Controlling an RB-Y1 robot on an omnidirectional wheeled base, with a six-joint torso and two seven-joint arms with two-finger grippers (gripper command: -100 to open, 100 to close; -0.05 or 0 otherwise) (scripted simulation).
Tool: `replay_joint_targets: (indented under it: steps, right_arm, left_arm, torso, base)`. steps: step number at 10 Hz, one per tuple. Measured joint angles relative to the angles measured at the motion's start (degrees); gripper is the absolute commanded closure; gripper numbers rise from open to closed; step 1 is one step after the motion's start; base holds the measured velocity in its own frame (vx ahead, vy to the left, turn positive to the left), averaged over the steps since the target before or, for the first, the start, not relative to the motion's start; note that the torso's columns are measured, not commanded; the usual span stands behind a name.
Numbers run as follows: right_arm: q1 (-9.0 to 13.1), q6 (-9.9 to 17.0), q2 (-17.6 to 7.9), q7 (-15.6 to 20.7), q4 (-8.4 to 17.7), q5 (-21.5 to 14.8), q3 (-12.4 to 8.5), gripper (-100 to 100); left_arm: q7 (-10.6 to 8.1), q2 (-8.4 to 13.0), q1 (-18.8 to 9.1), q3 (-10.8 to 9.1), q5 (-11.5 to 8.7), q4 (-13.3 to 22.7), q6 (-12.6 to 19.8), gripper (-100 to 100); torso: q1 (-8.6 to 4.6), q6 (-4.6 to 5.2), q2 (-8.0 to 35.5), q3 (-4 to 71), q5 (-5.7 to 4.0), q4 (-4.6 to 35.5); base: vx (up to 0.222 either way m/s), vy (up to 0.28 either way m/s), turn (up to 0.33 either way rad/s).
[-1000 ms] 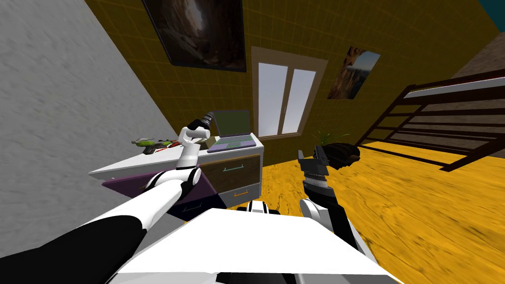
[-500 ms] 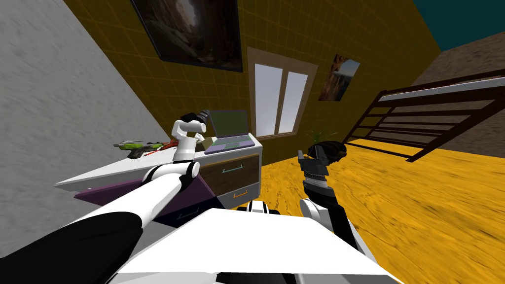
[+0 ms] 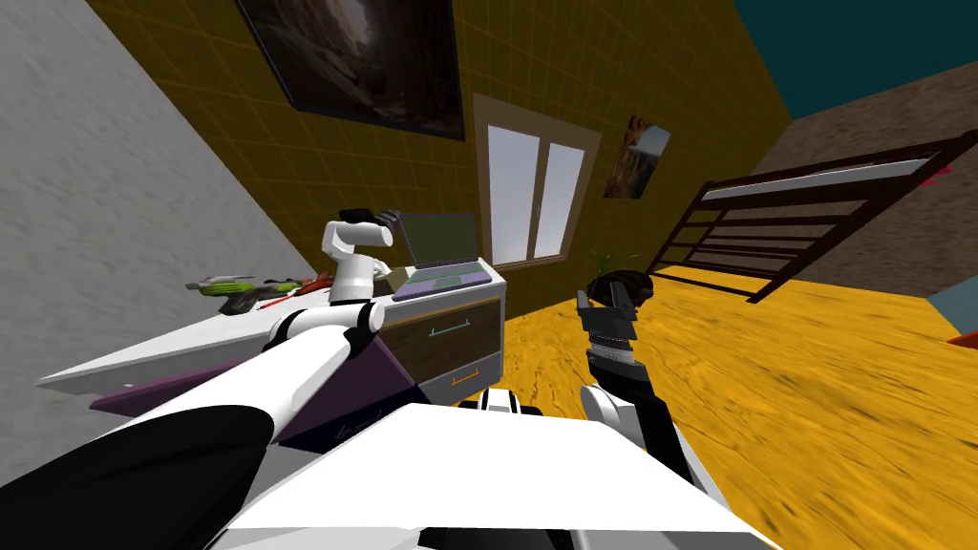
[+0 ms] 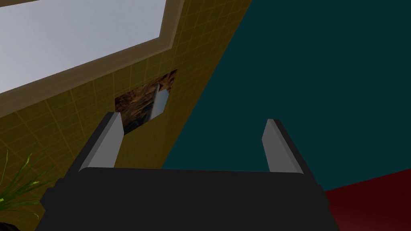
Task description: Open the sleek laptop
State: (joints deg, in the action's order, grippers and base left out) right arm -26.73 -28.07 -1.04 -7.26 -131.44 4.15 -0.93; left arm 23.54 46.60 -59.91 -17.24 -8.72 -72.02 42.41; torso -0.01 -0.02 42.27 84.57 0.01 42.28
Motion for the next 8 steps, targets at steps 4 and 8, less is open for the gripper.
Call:
replay_joint_targets:
  steps: [4,8]
  right_arm:
    - [0.0,0.0,0.0,0.0,0.0,0.0,0.0,0]
    - [0.0,0.0,0.0,0.0,0.0,0.0,0.0,0]
  left_arm:
    - [2.39,2.44,-5.1,-0.53,-0.58,4.99,5.66,-100]
    - [5.06,4.86,-10.21,-1.04,-1.27,10.03,11.79,-100]
  torso:
    - [-0.01,0.02,0.03,-0.01,-0.01,0.01]
    - [-0.01,0.01,0.0,0.0,-0.01,0.0]
  base:
    - [-0.014,0.042,-0.131]
    - [-0.015,0.034,-0.103]
